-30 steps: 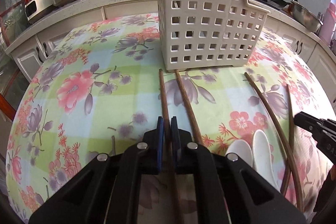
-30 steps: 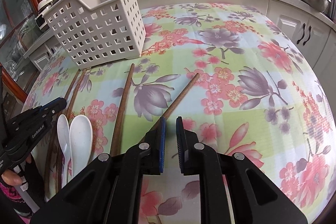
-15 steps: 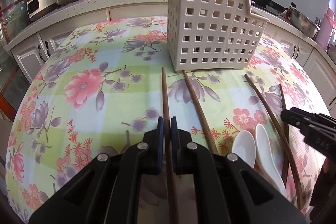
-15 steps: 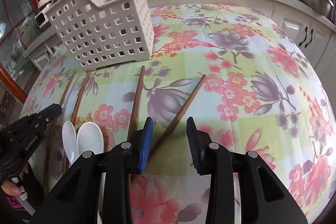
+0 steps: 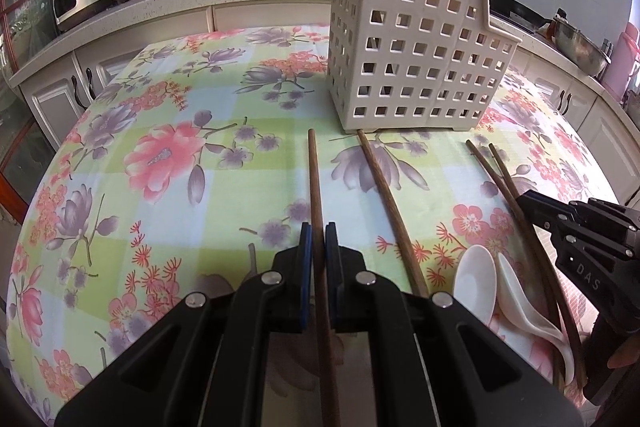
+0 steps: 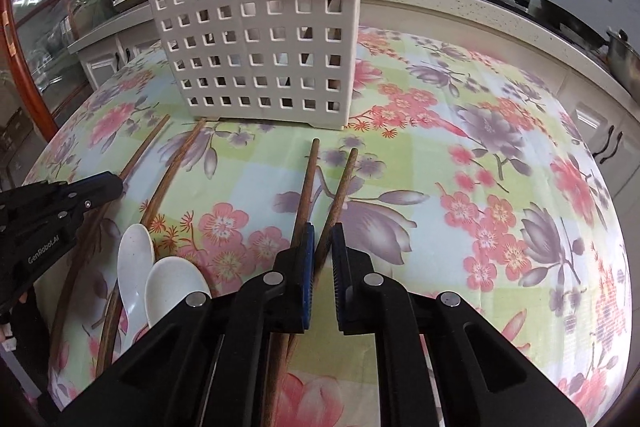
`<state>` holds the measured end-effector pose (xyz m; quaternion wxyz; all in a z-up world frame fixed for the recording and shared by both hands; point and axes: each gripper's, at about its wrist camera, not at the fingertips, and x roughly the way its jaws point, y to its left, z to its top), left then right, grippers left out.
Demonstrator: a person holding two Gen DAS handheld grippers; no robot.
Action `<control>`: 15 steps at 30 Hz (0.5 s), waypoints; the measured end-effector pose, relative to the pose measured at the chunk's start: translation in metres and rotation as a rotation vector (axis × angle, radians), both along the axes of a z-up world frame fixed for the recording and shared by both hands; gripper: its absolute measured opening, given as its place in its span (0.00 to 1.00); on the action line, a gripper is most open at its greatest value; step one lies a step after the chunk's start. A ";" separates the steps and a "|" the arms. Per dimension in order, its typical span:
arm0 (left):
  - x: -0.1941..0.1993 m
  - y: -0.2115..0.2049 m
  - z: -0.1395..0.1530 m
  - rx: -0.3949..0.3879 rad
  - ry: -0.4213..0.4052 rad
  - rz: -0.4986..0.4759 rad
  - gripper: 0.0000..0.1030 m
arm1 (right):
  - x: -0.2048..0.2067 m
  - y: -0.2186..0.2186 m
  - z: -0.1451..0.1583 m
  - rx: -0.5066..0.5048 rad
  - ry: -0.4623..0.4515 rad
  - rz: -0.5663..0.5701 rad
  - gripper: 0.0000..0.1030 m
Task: Organize utensils
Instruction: 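Lift the left gripper's chopstick upright over the caddy while the right gripper raises its chopstick too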
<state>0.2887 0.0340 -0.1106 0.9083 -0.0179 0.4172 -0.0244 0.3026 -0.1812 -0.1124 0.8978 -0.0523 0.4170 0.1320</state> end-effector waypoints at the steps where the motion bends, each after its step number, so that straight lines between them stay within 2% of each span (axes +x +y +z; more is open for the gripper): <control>1: 0.000 0.001 0.000 -0.001 0.001 0.001 0.06 | 0.000 0.000 0.000 -0.003 0.003 0.001 0.09; 7: 0.004 0.003 -0.003 -0.003 0.019 0.012 0.06 | 0.003 0.000 0.001 -0.004 0.037 -0.008 0.11; 15: 0.012 0.002 -0.003 0.026 0.021 0.014 0.07 | 0.009 0.002 0.001 -0.015 0.040 -0.039 0.10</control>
